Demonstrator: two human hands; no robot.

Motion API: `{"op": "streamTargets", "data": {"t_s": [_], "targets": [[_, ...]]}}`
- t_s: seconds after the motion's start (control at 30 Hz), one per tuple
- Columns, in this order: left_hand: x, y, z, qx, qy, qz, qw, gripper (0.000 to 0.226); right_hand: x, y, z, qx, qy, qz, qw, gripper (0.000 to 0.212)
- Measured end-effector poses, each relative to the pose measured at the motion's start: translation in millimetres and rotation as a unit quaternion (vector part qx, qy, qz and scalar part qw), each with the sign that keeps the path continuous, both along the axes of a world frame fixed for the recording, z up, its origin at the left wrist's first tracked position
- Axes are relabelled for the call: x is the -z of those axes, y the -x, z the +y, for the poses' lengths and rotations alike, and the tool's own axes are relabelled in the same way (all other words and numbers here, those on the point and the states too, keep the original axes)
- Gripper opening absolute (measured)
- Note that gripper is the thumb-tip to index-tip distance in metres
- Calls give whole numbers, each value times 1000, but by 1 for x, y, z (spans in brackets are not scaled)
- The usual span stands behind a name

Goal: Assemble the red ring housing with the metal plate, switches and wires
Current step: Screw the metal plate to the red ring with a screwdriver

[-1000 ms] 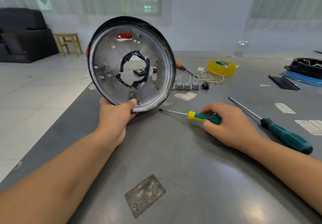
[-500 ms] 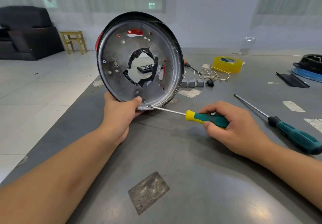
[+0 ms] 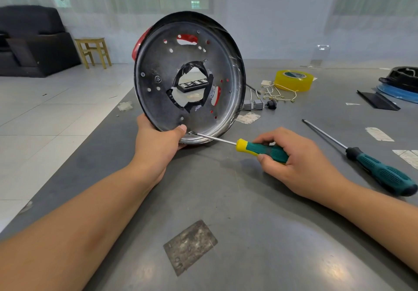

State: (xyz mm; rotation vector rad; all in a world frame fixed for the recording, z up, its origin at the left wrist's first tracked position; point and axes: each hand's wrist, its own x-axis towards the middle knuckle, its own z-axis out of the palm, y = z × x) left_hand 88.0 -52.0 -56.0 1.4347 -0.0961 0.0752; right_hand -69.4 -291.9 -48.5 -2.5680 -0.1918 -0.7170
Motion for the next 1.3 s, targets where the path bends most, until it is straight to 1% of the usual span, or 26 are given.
{"op": "streamTargets", "data": {"t_s": [0.23, 0.33, 0.43, 0.53, 0.6, 0.7, 0.77, 0.83, 0.97, 1.1, 1.2, 1.3], "targets": [[4, -3, 1, 10, -13, -11, 1000, 63, -2, 1, 2, 0, -1, 15, 1000, 25], [4, -3, 1, 12, -26, -18, 999, 70, -3, 1, 2, 2, -2, 20, 1000, 25], [5, -3, 2, 7, -47, -28, 998, 70, -3, 2, 3, 3, 7, 11, 1000, 27], [7, -3, 3, -1, -78, -46, 996, 71, -3, 4, 5, 9, 35, -18, 999, 29], [9, -4, 5, -6, -98, -60, 993, 66, -3, 6, 6, 10, 63, -49, 997, 32], [11, -4, 5, -9, -110, -72, 991, 61, -6, 8, 8, 8, 140, -97, 985, 35], [11, -5, 5, -12, -117, -77, 990, 55, -7, 8, 8, 3, 198, -133, 971, 33], [12, -5, 5, -15, -125, -84, 989, 52, -8, 9, 9, -5, 236, -170, 957, 29], [15, -5, 5, -36, -150, -107, 982, 52, -10, 9, 12, -18, 259, -230, 938, 23], [16, -6, 4, -40, -151, -99, 983, 56, -11, 12, 16, -26, 262, -225, 938, 23], [14, -5, 4, -30, -147, -89, 985, 55, -12, 13, 20, -27, 240, -190, 952, 28], [13, -5, 3, -24, -129, -84, 988, 57, -13, 17, 26, -29, 211, -144, 966, 36]]}}
